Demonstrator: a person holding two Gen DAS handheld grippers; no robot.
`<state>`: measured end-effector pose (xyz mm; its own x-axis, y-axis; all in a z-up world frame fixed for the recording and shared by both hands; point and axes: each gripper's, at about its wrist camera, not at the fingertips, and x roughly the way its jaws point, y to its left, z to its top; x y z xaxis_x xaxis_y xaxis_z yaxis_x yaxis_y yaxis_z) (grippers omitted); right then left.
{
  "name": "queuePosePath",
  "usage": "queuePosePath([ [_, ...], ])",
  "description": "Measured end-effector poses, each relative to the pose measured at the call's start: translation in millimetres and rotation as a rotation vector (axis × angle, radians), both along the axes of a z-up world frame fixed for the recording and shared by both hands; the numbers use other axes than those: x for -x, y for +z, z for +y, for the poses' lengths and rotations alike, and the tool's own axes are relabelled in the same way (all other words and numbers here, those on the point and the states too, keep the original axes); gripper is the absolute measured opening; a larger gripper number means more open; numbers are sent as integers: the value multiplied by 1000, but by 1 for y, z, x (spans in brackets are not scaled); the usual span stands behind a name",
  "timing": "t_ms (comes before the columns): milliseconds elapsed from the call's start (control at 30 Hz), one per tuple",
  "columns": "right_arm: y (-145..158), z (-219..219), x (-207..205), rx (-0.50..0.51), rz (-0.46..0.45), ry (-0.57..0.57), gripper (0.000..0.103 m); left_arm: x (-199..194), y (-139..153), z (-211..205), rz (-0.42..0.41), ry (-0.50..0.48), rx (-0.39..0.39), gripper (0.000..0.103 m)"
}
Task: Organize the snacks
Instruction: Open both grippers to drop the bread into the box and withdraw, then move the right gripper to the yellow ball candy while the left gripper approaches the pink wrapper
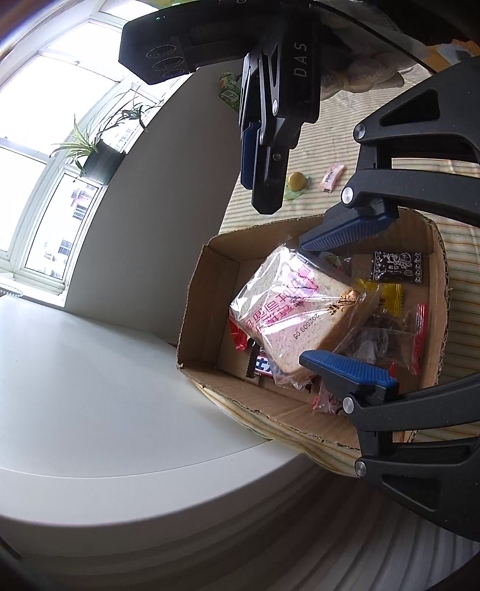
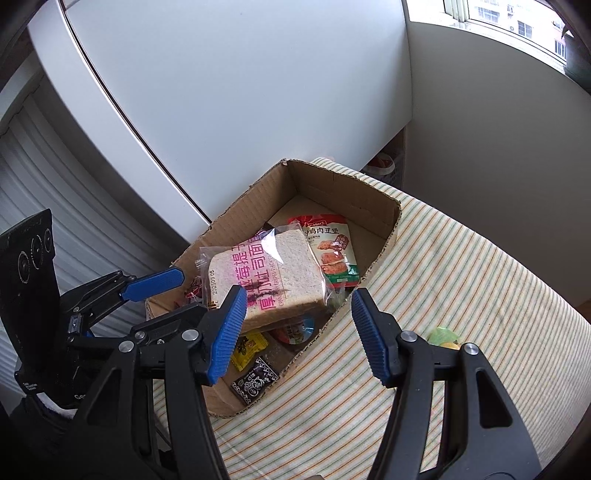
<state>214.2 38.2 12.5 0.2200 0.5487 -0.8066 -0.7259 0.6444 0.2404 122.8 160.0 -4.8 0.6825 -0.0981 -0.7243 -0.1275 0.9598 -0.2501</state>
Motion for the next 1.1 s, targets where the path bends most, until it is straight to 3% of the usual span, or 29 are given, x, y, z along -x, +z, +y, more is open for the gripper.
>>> queuePosePath([
  [133,6,-20,-2,-1,-23,-28,70,2,2,-10,-6,-15,3,55],
  [533,5,-89,-17,34,-66,-120,70,6,12,-60,-28,-102,3,55],
  [800,-10,-118,-31,63,-38,-120,70,6,8,-111,-12,-195,-5,55],
  [1100,-38,-127,-52,49,60,-94,70,-13,-25,-160,84,-252,5,55],
])
